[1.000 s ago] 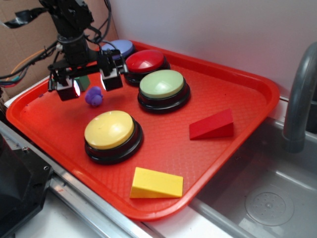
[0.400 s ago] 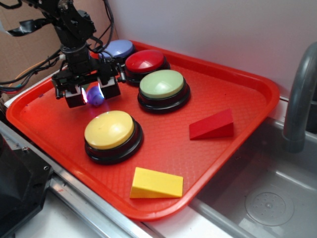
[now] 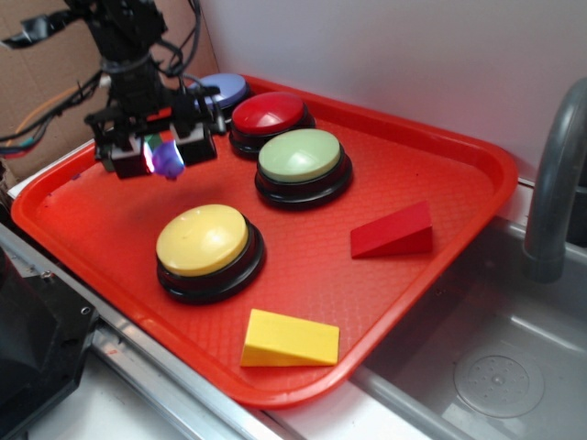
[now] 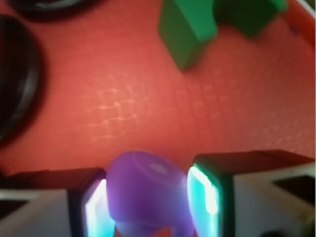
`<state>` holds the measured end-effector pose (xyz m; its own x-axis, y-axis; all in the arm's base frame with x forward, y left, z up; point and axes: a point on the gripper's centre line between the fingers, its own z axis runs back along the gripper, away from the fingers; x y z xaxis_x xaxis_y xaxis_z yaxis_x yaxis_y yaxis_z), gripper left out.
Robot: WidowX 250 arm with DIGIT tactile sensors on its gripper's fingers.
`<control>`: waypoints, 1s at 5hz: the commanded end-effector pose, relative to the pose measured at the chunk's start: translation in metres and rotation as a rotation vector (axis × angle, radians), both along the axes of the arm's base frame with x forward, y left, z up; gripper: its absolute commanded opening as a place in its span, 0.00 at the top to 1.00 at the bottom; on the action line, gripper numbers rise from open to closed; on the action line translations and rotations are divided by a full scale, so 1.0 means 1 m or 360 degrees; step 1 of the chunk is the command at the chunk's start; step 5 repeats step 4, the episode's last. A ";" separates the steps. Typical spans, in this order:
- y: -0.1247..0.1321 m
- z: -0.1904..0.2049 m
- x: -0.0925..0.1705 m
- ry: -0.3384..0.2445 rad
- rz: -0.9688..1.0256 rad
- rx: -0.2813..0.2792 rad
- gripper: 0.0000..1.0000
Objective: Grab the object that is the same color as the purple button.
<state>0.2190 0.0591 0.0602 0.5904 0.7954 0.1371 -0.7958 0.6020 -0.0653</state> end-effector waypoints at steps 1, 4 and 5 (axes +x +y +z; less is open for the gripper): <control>-0.014 0.083 0.000 0.0078 -0.0634 -0.0019 1.00; -0.027 0.119 -0.020 0.0053 -0.1115 -0.0164 1.00; -0.027 0.119 -0.020 0.0053 -0.1115 -0.0164 1.00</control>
